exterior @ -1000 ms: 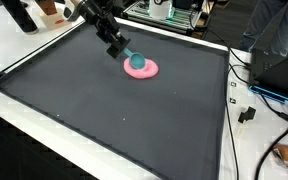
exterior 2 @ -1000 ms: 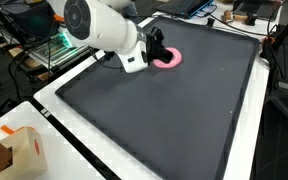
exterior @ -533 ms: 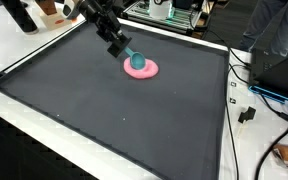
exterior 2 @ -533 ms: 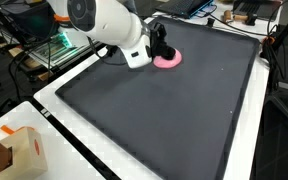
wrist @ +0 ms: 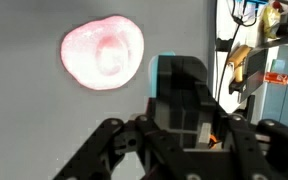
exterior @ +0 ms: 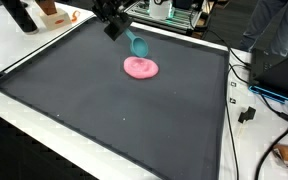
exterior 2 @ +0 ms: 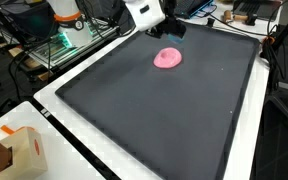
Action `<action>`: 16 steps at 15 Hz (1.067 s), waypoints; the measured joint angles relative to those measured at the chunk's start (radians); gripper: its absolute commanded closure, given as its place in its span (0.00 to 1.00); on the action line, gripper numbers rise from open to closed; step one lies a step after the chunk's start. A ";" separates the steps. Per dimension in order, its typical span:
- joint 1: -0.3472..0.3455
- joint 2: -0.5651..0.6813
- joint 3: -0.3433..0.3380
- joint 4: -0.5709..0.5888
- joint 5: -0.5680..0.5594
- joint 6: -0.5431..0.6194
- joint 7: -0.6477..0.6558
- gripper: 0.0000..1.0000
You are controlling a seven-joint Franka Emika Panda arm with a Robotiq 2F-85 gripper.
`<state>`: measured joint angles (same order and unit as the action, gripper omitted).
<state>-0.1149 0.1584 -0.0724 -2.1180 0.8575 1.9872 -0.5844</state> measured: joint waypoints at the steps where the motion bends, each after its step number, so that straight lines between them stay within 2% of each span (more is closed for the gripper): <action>1: 0.010 -0.032 0.003 0.000 -0.037 0.000 0.044 0.74; 9: 0.094 -0.227 0.071 0.011 -0.399 0.023 0.416 0.74; 16: 0.147 -0.290 0.153 0.020 -0.697 0.030 0.682 0.74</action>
<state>0.0324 -0.1313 0.0801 -2.0976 0.1603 2.0172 0.0980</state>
